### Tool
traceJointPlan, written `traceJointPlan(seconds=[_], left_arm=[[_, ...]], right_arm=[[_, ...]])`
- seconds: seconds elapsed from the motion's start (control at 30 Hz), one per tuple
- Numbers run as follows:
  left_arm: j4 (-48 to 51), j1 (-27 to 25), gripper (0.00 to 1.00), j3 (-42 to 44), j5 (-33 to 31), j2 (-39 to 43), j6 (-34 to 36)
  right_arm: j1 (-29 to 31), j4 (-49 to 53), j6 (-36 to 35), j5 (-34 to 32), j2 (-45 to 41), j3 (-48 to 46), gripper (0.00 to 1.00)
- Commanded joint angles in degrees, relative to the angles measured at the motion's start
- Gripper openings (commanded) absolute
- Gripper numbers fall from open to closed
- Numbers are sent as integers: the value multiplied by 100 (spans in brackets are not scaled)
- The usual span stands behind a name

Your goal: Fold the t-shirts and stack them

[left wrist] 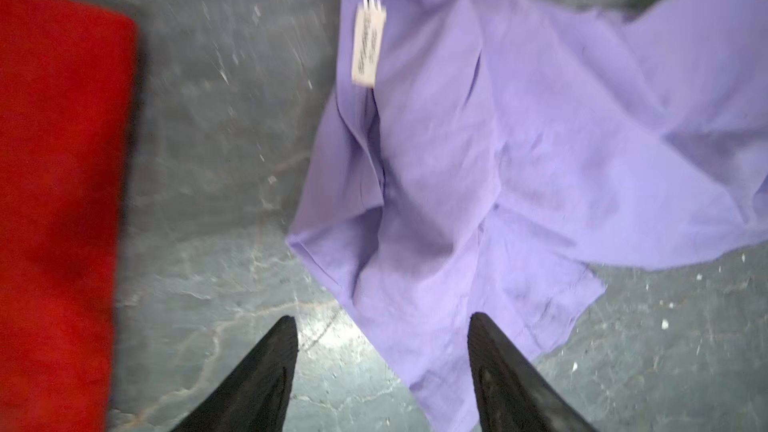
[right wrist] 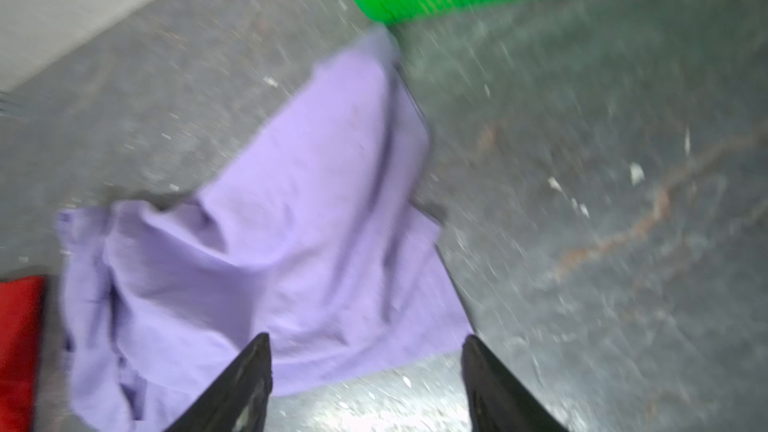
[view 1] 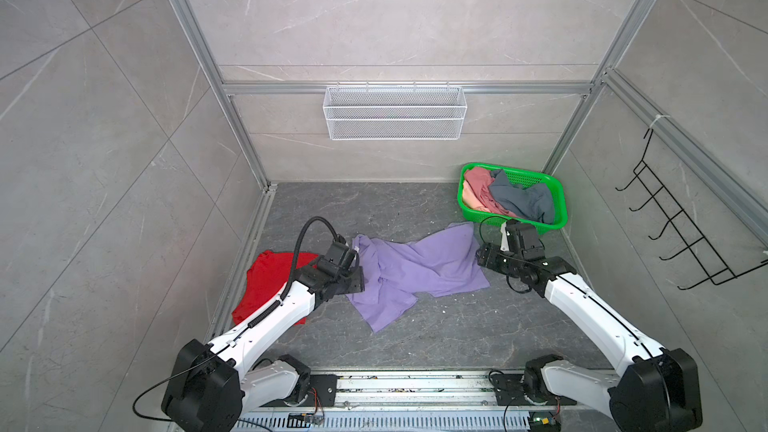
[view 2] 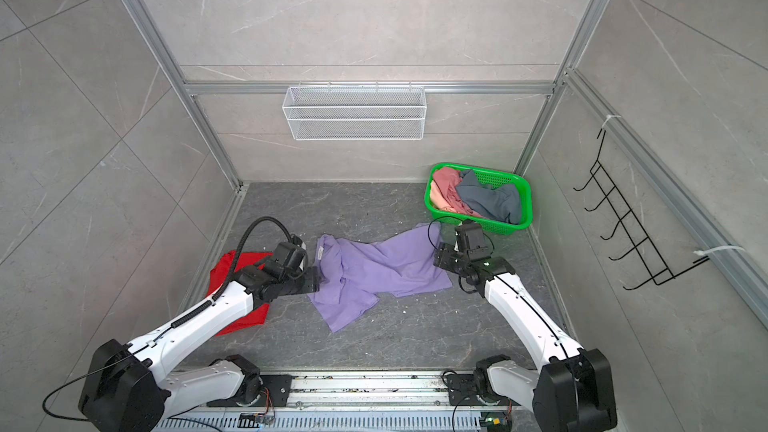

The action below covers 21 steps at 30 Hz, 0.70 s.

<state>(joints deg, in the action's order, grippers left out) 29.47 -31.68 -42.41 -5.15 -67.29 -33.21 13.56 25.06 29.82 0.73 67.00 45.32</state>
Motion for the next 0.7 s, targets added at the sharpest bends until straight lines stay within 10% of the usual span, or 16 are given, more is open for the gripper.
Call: traceJointPlan(seconds=[0.0,0.4,0.67], left_arm=[[-941,-55,67,221,571,-74,-401],[-2111,-66,58,567,510,-947,-845],[-2267,-83,34,640,407,-1068,-919]], right_arm=[[-28,-67,388,-168,-76,-380,73],[-126,-690,809,-214,876,-770,72],[-125,-711,1049,-231,1129,-931,69]])
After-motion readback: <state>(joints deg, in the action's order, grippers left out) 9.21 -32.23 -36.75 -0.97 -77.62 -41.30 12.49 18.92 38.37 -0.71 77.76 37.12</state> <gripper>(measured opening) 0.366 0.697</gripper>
